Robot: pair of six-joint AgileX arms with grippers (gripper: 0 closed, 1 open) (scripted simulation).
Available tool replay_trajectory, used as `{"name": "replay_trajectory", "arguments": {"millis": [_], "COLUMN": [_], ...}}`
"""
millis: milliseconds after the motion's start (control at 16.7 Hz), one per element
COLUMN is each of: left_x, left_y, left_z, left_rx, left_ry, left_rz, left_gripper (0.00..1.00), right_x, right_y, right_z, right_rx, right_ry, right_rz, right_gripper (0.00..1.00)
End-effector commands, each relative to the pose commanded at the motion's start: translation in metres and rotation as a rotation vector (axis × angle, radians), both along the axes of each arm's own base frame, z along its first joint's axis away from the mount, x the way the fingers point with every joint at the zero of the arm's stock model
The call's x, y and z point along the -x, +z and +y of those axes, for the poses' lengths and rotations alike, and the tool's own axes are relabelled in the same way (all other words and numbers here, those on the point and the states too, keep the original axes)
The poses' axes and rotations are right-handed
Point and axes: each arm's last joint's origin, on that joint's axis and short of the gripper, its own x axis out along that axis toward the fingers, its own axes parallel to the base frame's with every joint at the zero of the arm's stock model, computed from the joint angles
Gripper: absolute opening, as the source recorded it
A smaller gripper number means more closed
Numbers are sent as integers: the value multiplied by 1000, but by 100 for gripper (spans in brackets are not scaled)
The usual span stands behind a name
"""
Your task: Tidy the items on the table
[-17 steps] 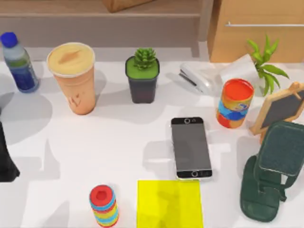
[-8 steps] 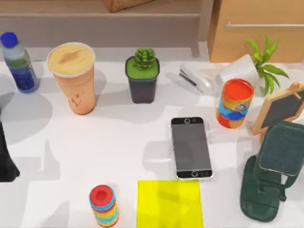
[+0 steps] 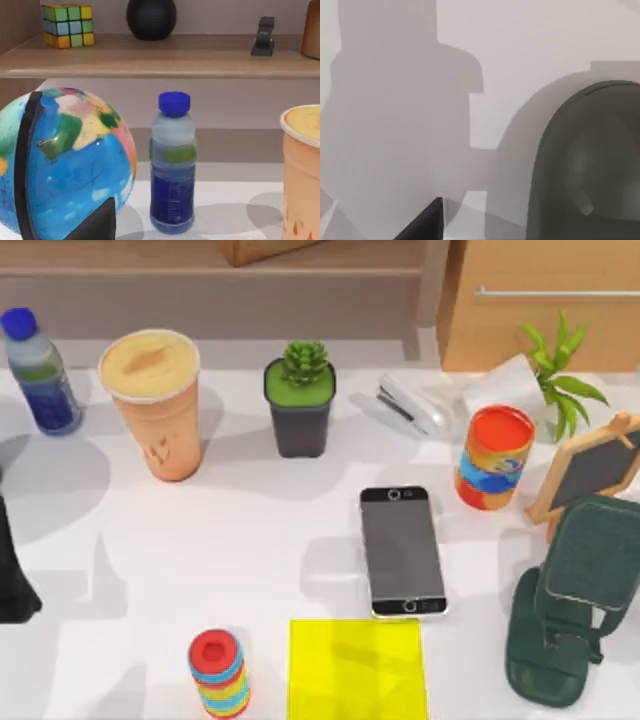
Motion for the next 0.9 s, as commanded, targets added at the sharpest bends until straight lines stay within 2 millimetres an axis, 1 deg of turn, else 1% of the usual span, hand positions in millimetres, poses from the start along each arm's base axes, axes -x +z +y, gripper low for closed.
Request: {"name": "replay_trajectory", "arguments": {"millis": [300, 360, 780, 840, 900], "left_x": [0, 0, 0, 0, 0], "left_y": [0, 0, 0, 0, 0], "left_z": [0, 0, 0, 0, 0], "left_rx": [0, 0, 0, 0, 0], "left_ry": [0, 0, 0, 0, 0], "left_rz": [0, 0, 0, 0, 0], "left_gripper": [100, 100, 100, 100, 100], "right_x": [0, 0, 0, 0, 0], "right_y": [0, 0, 0, 7, 8], "right_z": [0, 0, 0, 1, 1], "right_rx": [0, 0, 0, -10, -10], "right_ry": [0, 0, 0, -6, -6], "right_rz": [0, 0, 0, -12, -12], "right_gripper": [2, 0, 0, 0, 0]}}
